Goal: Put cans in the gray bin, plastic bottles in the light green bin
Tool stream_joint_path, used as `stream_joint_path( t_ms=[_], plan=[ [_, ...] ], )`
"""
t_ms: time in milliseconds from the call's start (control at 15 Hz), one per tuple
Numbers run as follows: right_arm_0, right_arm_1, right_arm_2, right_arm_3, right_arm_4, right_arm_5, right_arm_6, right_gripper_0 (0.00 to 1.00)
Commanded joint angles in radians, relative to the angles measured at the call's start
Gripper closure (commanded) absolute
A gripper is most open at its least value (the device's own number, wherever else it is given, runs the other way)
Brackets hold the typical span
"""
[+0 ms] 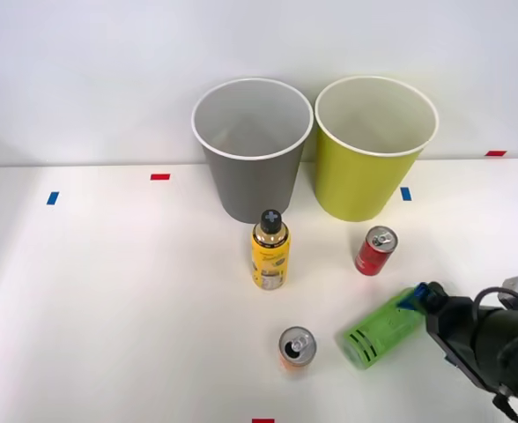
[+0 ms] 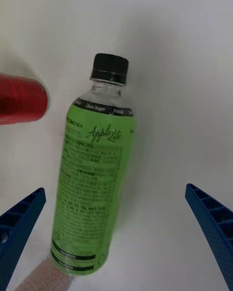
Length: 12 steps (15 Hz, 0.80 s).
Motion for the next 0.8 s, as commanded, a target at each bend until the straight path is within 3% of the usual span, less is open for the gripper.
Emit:
stream_joint_path(
  t_ms=[67,333,533,800],
  plan=[
    [-0.056,-0.032,0.017,0.041,-0.028,0.001,-0.116,0.0],
    [-0.125,-0.082,0.048,0.087,-0.083,0.067,-0.198,0.0],
    [-0.22,-0.065,0.048,0.095,-0.078,0.248,-0.201,0.0],
    [-0.272,-0.029,0.048,0.179,-0.072,0.248,-0.196,0.0]
  ],
)
